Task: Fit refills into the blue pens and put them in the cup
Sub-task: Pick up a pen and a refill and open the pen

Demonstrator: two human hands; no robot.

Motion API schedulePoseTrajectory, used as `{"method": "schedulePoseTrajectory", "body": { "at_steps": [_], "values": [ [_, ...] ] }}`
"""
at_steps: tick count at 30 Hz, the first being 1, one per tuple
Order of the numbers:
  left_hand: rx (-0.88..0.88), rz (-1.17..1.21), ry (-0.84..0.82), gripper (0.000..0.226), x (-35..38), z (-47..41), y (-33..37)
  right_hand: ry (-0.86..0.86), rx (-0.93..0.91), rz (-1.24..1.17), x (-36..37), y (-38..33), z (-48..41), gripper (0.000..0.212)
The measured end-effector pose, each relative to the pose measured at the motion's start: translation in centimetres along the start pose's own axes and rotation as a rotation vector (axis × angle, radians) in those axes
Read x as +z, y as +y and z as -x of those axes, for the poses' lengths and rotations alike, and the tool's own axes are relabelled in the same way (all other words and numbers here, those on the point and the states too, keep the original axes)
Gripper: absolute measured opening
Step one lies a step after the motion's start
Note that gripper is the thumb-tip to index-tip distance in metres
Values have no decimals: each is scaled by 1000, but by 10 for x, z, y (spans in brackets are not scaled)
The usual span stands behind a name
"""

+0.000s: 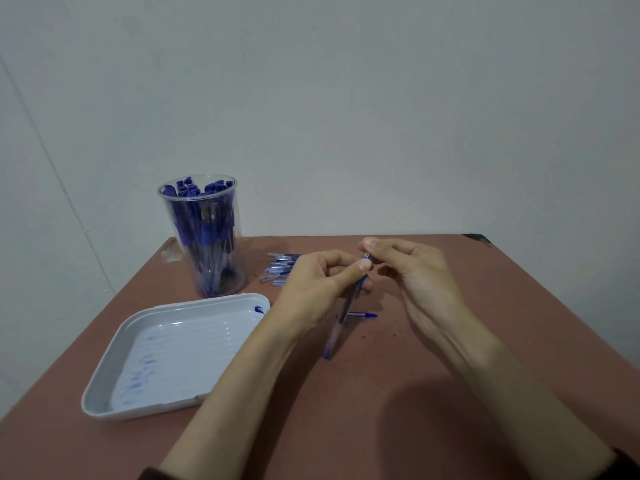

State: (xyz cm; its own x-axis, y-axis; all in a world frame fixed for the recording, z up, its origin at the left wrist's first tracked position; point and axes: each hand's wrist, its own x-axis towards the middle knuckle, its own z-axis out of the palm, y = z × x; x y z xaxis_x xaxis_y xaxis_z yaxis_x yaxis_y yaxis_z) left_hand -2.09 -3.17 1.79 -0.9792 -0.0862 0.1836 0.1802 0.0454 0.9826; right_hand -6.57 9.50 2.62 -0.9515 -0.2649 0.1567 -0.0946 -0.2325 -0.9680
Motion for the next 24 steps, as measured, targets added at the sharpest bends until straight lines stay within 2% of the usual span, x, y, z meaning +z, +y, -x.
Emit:
{"method": "schedulePoseTrajectory", "body": {
  "at_steps": [2, 4, 6, 8, 9, 11, 13, 15, 18, 21, 24],
  "values": [
    [-20, 73, 44, 10, 0, -1, 1, -34, 62, 27, 0, 4, -2, 20],
    [-30, 107, 127, 12, -4, -3, 0, -50, 92, 188, -1, 8, -5, 23],
    [-31, 109, 215, 12, -9, -5, -1, -114, -20, 553, -6, 12, -6, 15],
    [-34, 146, 259, 9, -13, -6, -3, -326, -142, 992, -9, 13, -2, 16],
    [-39, 167, 270, 8, -13, -7, -3, -426, -157, 1108, -9, 14, 0, 17],
    [-56, 196, 276, 4, -13, -7, -3, -514, -120, 1139, -10, 17, 1, 14],
    [-61, 241, 259, 7, -13, -7, -1, -461, -116, 1125, -11, 19, -1, 10],
    [-66, 290, 219, 15, -13, -6, 1, -260, -135, 979, -10, 19, -5, 5],
    [-89, 240, 112, 21, -12, -4, 1, 44, -37, 344, -11, 6, -9, 6],
    [-101, 81, -29, 20, -10, 0, 0, 151, 0, -101, -16, -7, -11, 9],
    [-119, 43, -80, 12, -8, 2, 2, 176, -13, -295, -20, -7, -11, 13]
  ]
}}
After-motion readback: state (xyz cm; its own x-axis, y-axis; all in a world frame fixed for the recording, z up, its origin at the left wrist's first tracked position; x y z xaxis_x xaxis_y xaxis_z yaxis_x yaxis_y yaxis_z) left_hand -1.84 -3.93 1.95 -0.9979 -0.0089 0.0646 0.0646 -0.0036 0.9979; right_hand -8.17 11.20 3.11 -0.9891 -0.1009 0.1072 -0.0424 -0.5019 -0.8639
